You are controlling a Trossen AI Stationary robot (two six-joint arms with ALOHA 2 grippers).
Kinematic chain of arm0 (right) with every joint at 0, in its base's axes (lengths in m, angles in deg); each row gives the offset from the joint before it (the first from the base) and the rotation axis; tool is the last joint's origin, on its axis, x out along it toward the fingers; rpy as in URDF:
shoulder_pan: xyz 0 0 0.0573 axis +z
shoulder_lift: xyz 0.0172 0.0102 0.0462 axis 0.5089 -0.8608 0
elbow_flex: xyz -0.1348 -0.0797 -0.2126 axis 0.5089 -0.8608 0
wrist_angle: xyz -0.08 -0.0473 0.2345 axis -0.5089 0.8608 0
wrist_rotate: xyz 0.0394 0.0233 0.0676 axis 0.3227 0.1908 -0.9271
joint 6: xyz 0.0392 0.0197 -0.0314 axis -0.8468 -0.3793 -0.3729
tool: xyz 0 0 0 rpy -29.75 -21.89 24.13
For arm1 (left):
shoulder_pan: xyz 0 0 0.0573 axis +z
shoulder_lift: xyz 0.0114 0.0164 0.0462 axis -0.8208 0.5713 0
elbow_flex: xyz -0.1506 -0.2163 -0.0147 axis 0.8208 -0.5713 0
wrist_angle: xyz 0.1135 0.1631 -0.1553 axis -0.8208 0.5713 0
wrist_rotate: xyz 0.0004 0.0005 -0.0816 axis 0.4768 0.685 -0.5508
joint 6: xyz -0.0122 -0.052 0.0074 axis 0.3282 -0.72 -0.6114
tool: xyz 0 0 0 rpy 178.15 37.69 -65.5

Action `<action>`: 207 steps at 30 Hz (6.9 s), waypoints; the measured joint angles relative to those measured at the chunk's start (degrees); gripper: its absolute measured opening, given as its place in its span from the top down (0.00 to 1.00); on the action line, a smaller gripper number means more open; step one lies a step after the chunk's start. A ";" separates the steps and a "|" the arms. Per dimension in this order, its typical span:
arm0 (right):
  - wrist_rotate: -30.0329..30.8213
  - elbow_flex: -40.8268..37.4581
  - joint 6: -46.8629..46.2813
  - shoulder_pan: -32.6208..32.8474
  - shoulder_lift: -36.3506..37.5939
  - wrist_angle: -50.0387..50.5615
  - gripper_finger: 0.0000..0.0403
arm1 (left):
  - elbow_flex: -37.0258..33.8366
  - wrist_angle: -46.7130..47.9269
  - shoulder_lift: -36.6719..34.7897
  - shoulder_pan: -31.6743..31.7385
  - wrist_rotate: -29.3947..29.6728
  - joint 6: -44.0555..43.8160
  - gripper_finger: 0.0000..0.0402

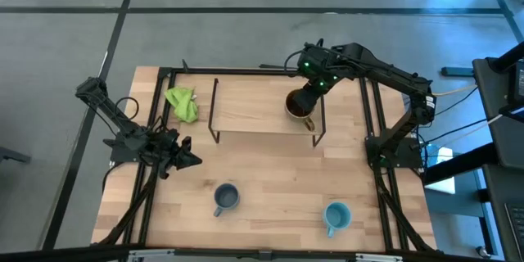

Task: Stack small to large cups/mugs on shelf
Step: Put the gold mug on the shelf, then put the blue mug on the shelf

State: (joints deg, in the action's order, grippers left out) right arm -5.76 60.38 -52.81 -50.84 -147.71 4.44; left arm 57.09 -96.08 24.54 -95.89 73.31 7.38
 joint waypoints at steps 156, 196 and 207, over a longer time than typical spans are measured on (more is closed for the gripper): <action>0.13 -41.51 -94.49 72.14 1.35 -27.38 0.92 | 0.00 5.55 0.00 -0.04 -11.47 -13.29 0.97; 4.73 -17.93 -47.20 47.92 1.28 -24.51 0.92 | 0.00 5.55 0.00 -0.06 -6.02 -13.11 0.97; 1.68 -15.19 -37.69 42.86 -1.66 -24.04 0.93 | 0.00 5.53 0.00 -0.06 -5.46 -13.16 0.97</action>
State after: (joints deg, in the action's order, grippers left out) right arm -4.08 45.19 -90.51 -7.98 -149.36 -19.60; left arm 57.09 -90.55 24.53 -95.95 67.85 -5.78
